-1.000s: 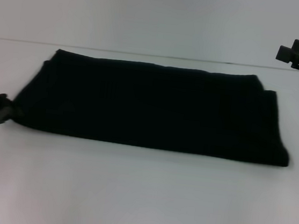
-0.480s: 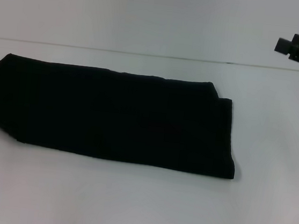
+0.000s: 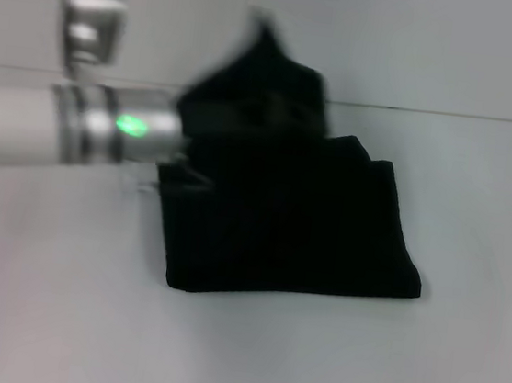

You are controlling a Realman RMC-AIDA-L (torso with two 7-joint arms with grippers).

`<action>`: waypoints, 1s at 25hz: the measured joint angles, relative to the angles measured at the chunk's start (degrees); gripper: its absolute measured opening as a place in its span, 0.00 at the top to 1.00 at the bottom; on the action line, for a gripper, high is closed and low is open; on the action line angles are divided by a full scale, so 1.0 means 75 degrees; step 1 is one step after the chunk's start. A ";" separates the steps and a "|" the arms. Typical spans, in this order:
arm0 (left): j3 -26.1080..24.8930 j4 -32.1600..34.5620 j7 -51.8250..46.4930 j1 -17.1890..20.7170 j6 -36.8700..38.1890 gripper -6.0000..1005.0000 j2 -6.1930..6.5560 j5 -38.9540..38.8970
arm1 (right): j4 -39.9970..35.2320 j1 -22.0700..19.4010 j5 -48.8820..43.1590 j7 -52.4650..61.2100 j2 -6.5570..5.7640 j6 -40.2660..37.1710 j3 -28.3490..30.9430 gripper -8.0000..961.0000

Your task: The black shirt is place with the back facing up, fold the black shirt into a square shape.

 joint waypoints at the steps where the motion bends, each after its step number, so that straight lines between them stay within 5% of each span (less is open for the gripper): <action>1: 0.0053 -0.0287 0.0186 -0.0151 -0.0330 0.97 -0.0154 -0.0024 | -0.0002 -0.0043 0.0009 -0.0007 -0.0059 -0.0068 0.0000 0.07; 7: -0.0444 -0.3481 0.2939 -0.0460 -0.2628 0.97 -0.0296 -0.1132 | -0.0002 -0.0153 0.0018 -0.0088 -0.0281 -0.0241 -0.0005 0.07; 11: -0.1181 -0.4436 0.4828 -0.0190 -0.2595 0.97 -0.0306 -0.1305 | 0.0069 -0.0108 -0.0038 -0.0082 -0.0288 -0.0170 -0.0079 0.07; 18: -0.1167 -0.4147 0.5346 0.0266 -0.0134 0.79 -0.0276 -0.1283 | 0.0104 0.0134 -0.0875 0.1067 -0.0314 0.0609 -0.0531 0.07; 22: -0.1223 -0.2986 0.5392 0.0841 0.2118 0.60 -0.0216 -0.1342 | 0.0260 0.0565 -0.1932 0.2463 -0.0456 0.1076 -0.0940 0.07; 25: -0.1240 -0.1848 0.5370 0.1273 0.2753 0.40 -0.0185 -0.1381 | 0.0726 0.1019 -0.2582 0.3161 -0.0498 0.1399 -0.1252 0.07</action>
